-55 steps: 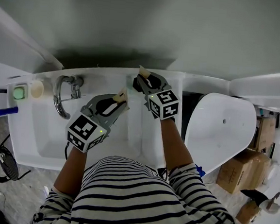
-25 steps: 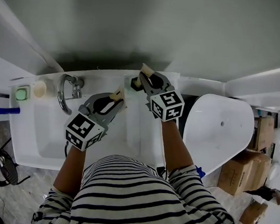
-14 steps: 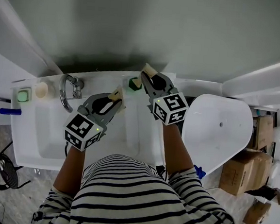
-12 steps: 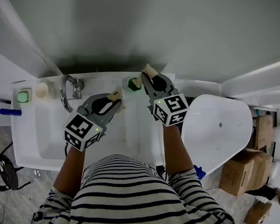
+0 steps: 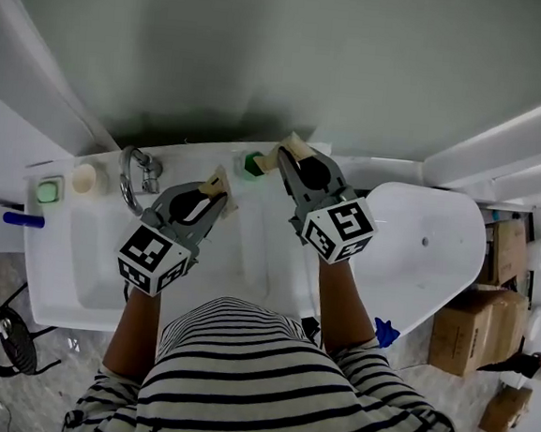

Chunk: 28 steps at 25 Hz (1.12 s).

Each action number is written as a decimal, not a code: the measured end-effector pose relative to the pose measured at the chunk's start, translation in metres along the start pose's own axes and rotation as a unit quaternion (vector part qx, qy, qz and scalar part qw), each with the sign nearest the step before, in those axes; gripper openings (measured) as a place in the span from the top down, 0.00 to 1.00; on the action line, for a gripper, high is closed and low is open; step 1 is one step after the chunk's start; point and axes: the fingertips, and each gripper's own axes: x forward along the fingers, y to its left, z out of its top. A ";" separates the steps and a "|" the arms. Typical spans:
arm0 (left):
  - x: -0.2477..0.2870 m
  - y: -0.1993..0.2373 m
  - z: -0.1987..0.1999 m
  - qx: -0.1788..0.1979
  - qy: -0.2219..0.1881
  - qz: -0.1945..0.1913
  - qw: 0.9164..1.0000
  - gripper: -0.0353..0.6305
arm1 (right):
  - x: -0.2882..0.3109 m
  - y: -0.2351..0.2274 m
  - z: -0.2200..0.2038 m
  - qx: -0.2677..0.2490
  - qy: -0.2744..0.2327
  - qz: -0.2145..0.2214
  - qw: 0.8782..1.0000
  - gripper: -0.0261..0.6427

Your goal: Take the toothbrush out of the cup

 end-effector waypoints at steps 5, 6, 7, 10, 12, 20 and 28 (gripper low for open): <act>-0.009 -0.004 0.006 0.005 -0.007 0.001 1.000 0.84 | -0.015 0.014 0.008 -0.002 -0.010 0.002 1.000 0.89; -0.010 -0.005 0.007 0.007 -0.009 0.001 1.000 0.84 | -0.018 0.017 0.009 -0.004 -0.010 0.003 1.000 0.89; -0.012 -0.006 0.008 0.008 -0.010 0.001 1.000 0.84 | -0.021 0.019 0.009 -0.006 -0.011 0.004 1.000 0.89; -0.016 -0.008 0.011 0.011 -0.014 0.003 1.000 0.84 | -0.030 0.026 0.008 -0.003 -0.011 0.008 1.000 0.89; -0.019 -0.009 0.011 0.012 -0.015 0.004 1.000 0.84 | -0.037 0.029 0.006 0.001 -0.010 0.008 1.000 0.89; -0.024 -0.013 0.002 0.010 -0.008 0.004 1.000 0.84 | -0.052 0.048 -0.014 0.028 0.004 0.017 0.999 0.89; -0.023 -0.017 -0.006 0.007 0.004 0.000 1.000 0.84 | -0.056 0.068 -0.030 0.040 0.022 0.038 0.998 0.89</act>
